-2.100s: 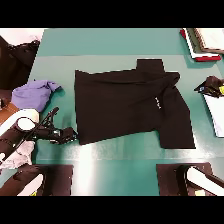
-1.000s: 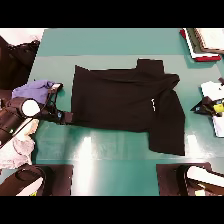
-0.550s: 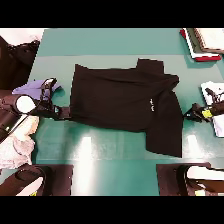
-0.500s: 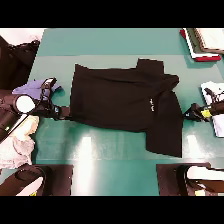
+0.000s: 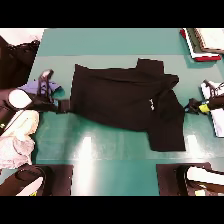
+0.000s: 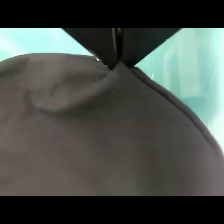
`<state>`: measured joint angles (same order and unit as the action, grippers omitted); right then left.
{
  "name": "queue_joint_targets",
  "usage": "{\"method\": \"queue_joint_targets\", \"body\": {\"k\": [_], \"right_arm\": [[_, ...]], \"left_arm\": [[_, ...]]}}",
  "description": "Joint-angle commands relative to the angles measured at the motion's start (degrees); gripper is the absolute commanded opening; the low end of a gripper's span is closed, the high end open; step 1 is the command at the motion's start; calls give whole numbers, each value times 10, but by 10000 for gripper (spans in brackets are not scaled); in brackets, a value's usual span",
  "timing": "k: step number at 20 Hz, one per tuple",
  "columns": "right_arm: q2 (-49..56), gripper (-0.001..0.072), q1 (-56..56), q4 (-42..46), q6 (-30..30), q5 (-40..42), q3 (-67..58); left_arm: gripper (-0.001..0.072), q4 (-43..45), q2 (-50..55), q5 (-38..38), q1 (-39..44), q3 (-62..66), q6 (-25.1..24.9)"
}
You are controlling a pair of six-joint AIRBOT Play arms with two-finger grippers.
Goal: Fold the shirts.
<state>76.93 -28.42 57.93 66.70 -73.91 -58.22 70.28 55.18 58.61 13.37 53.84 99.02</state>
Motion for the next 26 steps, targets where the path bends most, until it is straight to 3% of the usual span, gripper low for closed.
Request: {"method": "queue_joint_targets", "body": {"k": [1, 5, 9, 12, 17, 21, 23, 26], "right_arm": [[-80, 22, 2, -109, -3, 5, -74], [-179, 21, 2, -214, -1, 27, -228], [-263, 21, -8, -202, 23, 72, -391], [-312, 21, -40, -185, 40, 85, -476], [-316, 19, -85, -92, 105, 66, -607], [-233, 18, -86, -87, 164, -90, -687], [-188, 18, -81, -96, 196, -159, -668], [-133, 18, -46, -96, 198, -210, -562]], "left_arm": [[26, -4, -1, -5, -1, 134, -10], [27, 50, -1, 26, -1, 398, -42], [26, 107, -1, 59, -1, 658, -73], [26, 105, -11, 52, -1, 761, -80], [26, 94, -66, 12, -1, 761, -80], [26, 100, -65, 66, -1, 689, -80], [26, 117, -60, 91, -1, 593, -80], [26, 125, -20, 127, -1, 452, -79]]}}
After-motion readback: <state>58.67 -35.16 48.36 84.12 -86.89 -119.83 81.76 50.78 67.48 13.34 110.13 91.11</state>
